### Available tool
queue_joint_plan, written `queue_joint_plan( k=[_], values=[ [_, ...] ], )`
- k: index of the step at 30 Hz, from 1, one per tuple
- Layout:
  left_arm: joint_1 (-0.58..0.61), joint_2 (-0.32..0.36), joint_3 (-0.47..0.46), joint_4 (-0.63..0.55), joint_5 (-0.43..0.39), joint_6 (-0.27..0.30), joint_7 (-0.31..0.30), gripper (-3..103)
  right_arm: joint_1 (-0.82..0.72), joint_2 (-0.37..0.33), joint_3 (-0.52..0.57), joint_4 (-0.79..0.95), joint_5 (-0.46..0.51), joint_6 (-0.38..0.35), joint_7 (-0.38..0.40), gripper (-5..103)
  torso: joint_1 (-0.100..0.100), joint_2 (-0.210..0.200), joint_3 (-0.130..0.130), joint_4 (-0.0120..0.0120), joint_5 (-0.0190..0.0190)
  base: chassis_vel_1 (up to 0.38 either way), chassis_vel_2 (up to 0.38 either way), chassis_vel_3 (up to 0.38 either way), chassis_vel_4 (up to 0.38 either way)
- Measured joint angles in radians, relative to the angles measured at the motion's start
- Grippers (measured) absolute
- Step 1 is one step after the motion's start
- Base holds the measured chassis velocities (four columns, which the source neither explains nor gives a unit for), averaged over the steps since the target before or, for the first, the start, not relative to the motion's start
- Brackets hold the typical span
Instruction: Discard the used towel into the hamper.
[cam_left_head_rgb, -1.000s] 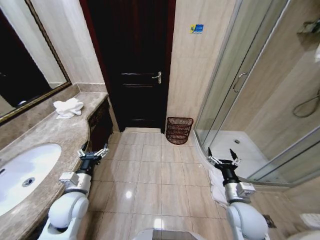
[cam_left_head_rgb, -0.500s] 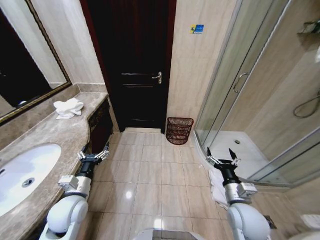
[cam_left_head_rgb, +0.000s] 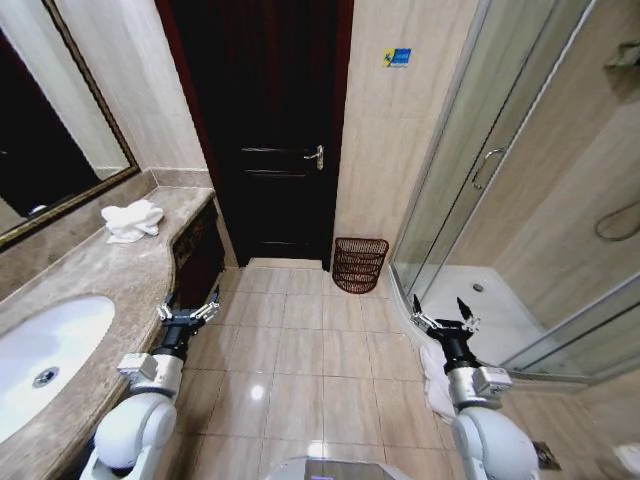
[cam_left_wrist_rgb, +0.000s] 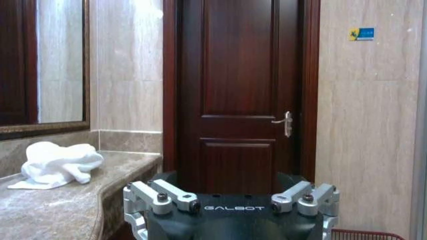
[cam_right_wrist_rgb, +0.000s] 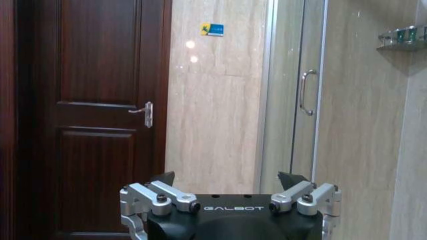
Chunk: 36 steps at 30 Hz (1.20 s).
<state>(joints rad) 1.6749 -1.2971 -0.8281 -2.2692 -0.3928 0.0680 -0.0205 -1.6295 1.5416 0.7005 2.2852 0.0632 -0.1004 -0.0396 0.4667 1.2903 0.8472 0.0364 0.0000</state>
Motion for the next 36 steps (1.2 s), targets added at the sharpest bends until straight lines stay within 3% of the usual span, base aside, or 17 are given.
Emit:
queue_joint_plan(
  k=[36],
  values=[
    [0.021, -0.008, -0.006, 0.019, 0.002, -0.043, 0.008, 100, -0.011, -0.004, 0.008, -0.023, 0.003, 0.028, 0.008, 100, 0.0, 0.0, 0.0, 0.0005, -0.0001, 0.007, 0.075, 0.073, 0.005]
  ],
)
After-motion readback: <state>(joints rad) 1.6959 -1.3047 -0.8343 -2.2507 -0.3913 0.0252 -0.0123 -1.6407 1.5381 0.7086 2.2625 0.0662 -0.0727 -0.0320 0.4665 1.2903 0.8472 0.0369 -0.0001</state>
